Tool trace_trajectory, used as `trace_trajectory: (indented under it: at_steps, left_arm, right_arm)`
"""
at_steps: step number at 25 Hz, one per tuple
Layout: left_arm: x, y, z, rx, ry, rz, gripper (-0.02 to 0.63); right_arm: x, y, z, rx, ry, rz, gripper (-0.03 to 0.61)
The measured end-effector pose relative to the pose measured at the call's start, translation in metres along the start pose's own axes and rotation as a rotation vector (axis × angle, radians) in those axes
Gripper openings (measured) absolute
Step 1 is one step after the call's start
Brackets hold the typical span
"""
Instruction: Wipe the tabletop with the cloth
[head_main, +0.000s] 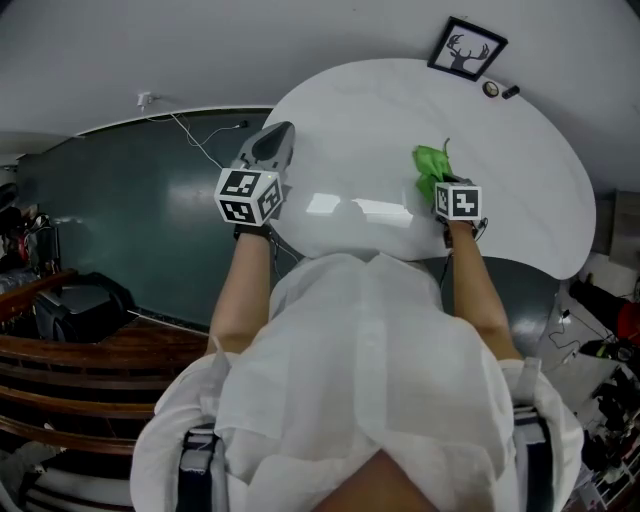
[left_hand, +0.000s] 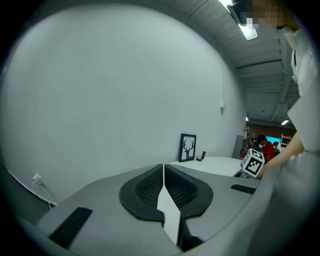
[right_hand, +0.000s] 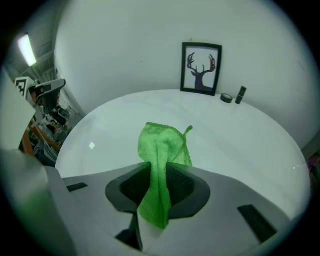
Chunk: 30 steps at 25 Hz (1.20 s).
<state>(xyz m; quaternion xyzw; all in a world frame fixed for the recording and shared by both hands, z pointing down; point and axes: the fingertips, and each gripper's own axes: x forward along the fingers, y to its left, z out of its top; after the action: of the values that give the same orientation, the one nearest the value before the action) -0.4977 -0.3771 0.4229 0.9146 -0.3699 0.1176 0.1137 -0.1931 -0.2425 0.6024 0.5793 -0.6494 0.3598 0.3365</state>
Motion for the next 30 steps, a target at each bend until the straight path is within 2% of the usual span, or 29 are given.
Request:
trace_trajectory:
  at_steps: [2, 5, 8, 14, 19, 24, 30]
  left_arm:
    - [-0.003, -0.001, 0.010, 0.013, -0.019, -0.002, 0.020]
    - [-0.002, 0.000, 0.027, 0.021, -0.047, 0.004, 0.020]
    - [-0.002, -0.001, 0.047, 0.038, -0.077, 0.008, 0.020]
    - [-0.007, -0.007, 0.094, 0.086, -0.141, 0.016, 0.020]
    - [-0.021, -0.011, 0.133, 0.114, -0.220, 0.018, 0.020]
    - [-0.038, -0.015, 0.164, 0.127, -0.296, 0.020, 0.020]
    - [-0.047, -0.019, 0.177, 0.134, -0.329, 0.016, 0.020]
  right_arm:
    - [-0.014, -0.009, 0.009, 0.066, -0.075, 0.008, 0.087]
    - [-0.039, -0.018, 0.041, 0.148, -0.243, 0.051, 0.087]
    - [-0.071, -0.015, 0.084, 0.166, -0.424, 0.103, 0.087]
    - [-0.148, 0.004, 0.157, 0.057, -0.720, 0.158, 0.087]
    - [-0.209, 0.011, 0.193, -0.029, -0.923, 0.123, 0.087]
    - [-0.258, 0.015, 0.213, -0.093, -1.048, 0.056, 0.087]
    - [-0.274, 0.021, 0.218, -0.151, -1.060, 0.011, 0.086]
